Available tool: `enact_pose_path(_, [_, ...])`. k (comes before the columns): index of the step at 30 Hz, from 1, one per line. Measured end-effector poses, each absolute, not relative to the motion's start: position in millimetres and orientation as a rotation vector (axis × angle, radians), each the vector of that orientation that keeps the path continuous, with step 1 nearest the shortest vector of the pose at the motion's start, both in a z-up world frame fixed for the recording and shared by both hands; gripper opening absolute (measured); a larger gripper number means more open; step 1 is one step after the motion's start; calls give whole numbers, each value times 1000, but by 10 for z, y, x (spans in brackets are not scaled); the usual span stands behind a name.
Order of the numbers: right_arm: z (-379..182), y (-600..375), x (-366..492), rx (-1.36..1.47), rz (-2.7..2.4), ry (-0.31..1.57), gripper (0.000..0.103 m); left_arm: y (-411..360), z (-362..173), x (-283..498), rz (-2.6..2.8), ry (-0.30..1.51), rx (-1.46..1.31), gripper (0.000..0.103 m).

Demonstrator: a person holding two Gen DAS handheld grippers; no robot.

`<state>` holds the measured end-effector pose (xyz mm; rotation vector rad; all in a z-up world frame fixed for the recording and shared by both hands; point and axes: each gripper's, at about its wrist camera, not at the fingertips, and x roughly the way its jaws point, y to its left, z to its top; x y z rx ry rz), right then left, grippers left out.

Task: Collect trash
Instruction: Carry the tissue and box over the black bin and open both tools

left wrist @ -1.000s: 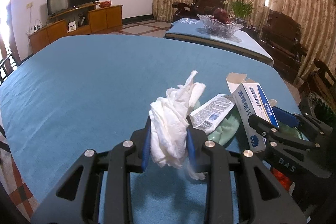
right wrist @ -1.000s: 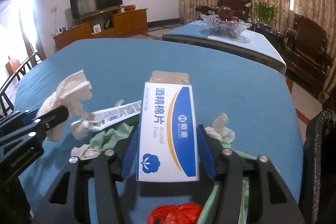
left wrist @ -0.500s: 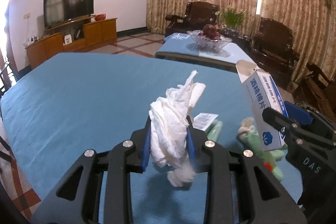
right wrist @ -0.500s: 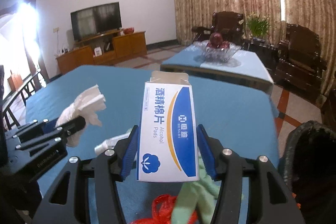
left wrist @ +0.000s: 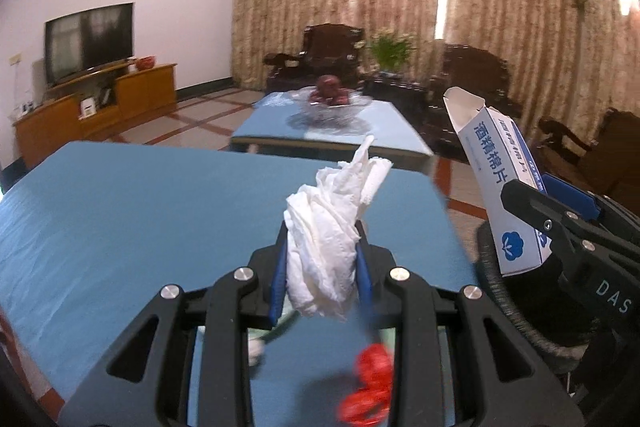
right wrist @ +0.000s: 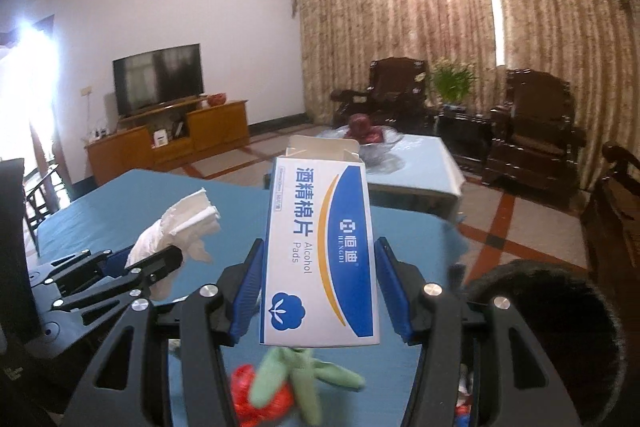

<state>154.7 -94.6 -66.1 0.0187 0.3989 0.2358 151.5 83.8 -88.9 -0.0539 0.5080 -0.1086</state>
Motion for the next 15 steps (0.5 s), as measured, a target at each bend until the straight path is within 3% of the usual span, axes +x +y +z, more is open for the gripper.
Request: enact_pose_path(15, [-603,-2125,1375,55,-11,392,54,-430,-818,1700,-338,478,-30,28])
